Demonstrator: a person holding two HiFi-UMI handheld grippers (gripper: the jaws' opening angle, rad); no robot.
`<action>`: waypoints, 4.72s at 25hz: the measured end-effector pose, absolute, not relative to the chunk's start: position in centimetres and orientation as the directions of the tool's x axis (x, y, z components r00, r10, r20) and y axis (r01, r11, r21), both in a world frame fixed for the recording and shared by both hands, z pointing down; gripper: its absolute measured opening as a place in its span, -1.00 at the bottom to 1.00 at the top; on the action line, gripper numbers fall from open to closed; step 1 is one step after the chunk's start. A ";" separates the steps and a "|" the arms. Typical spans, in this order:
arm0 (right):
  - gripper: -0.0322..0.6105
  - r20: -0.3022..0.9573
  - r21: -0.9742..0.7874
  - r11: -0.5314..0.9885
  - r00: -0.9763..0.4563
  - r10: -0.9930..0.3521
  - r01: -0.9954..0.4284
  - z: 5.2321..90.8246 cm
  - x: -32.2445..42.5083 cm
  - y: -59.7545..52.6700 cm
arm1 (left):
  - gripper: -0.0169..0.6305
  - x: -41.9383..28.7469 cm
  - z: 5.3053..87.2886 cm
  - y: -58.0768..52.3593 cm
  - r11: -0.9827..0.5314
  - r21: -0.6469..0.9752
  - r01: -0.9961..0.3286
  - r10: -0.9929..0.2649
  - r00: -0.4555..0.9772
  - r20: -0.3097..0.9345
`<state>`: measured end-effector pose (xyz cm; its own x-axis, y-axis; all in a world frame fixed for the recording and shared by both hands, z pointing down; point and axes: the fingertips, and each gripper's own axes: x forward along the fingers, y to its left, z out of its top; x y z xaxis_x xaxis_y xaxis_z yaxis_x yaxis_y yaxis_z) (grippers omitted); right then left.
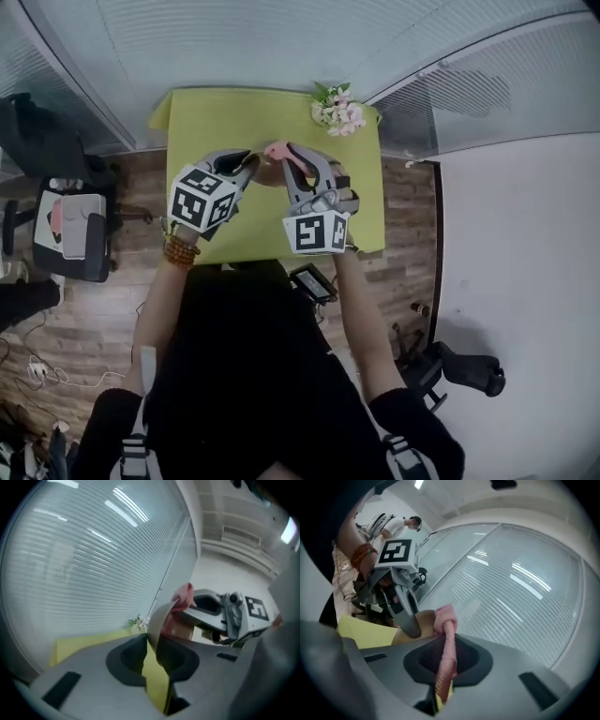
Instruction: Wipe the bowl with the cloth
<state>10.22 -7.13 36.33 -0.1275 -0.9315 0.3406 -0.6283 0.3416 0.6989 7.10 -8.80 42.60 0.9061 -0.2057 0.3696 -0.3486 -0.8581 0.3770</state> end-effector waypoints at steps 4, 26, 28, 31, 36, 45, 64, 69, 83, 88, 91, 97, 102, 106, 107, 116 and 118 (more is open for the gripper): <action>-0.84 0.313 0.691 0.311 -0.117 -0.943 -0.653 36.5 9.4 -6.3 | -0.85 6.6 43.2 -8.4 -0.766 0.540 -0.349 -0.182 0.924 0.337; -0.84 0.250 0.523 0.240 -0.122 -0.960 -0.818 39.4 7.6 -5.6 | -0.58 1.7 46.1 -6.6 -0.485 0.825 -0.291 -0.295 0.942 0.159; -0.84 0.266 0.575 0.302 -0.176 -0.948 -0.760 39.1 6.3 -4.9 | -0.63 1.5 46.4 -6.0 -0.600 0.703 -0.381 -0.301 0.922 0.243; -0.84 0.296 0.575 0.359 -0.222 -0.929 -0.735 39.7 4.3 -4.3 | -0.87 0.7 47.1 -5.9 -0.592 0.674 -0.442 -0.339 0.895 0.290; -0.80 0.208 0.439 0.266 -0.191 -0.959 -0.858 39.3 3.9 -4.1 | -0.87 0.3 47.4 -6.0 -0.308 0.904 -0.297 -0.366 0.914 0.175; -0.80 0.044 0.055 0.080 -0.078 -0.996 -0.995 37.9 6.0 -2.4 | -0.82 -0.4 44.6 -5.5 -0.172 0.982 -0.084 -0.500 0.866 -0.013; -0.84 0.378 0.516 0.407 -0.225 -0.898 -0.754 41.8 3.3 -1.8 | -0.74 0.2 47.1 -3.9 -0.553 0.722 -0.416 -0.333 0.905 0.267; -0.82 0.288 0.367 0.295 -0.194 -0.938 -0.882 40.5 3.2 -1.9 | -0.69 -0.9 45.8 -5.2 -0.377 0.879 -0.292 -0.412 0.903 0.123; -0.84 0.474 0.712 0.515 -0.214 -0.854 -0.479 41.2 1.7 -3.3 | -0.67 0.1 47.0 -5.2 -0.728 0.475 -0.494 -0.345 0.863 0.368; -0.83 0.415 0.678 0.453 -0.207 -0.886 -0.578 40.5 1.2 -4.0 | -0.83 -0.3 46.4 -5.7 -0.627 0.652 -0.426 -0.308 0.904 0.295; -0.82 0.356 0.593 0.382 -0.195 -0.914 -0.709 40.0 2.1 -4.8 | -0.83 -0.7 46.1 -6.8 -0.516 0.759 -0.396 -0.347 0.907 0.237; -0.80 0.252 0.315 0.238 -0.160 -0.954 -0.919 39.9 2.9 -5.2 | -0.77 -1.8 46.4 -8.1 -0.262 0.941 -0.212 -0.462 0.884 0.071; -0.83 0.382 0.406 0.353 -0.194 -0.903 -0.843 41.9 3.3 -5.9 | -0.40 -2.2 46.0 -8.1 -0.490 0.825 -0.282 -0.369 0.925 0.096; -0.83 0.466 0.573 0.484 -0.223 -0.856 -0.661 42.0 2.4 -5.5 | -0.46 -1.8 46.6 -7.1 -0.725 0.522 -0.449 -0.338 0.893 0.298; -0.83 0.486 0.592 0.506 -0.224 -0.845 -0.627 42.4 2.1 -5.6 | -0.70 -1.6 46.9 -7.0 -0.755 0.464 -0.462 -0.332 0.881 0.337; -0.82 0.457 0.441 0.369 -0.149 -0.877 -0.818 45.0 1.4 -6.8 | -0.80 -2.8 50.1 -8.7 -0.450 0.776 -0.442 -0.372 0.883 0.287; -0.82 0.472 0.365 0.328 -0.131 -0.872 -0.871 46.5 1.6 -7.0 | -0.78 -3.3 51.6 -8.9 -0.340 0.833 -0.436 -0.395 0.870 0.295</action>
<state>1.61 -7.01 46.51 -0.1307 -0.8719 0.4718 -0.8715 0.3280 0.3647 -3.34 -8.95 51.63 0.8700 -0.3953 0.2946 -0.4365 -0.3397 0.8331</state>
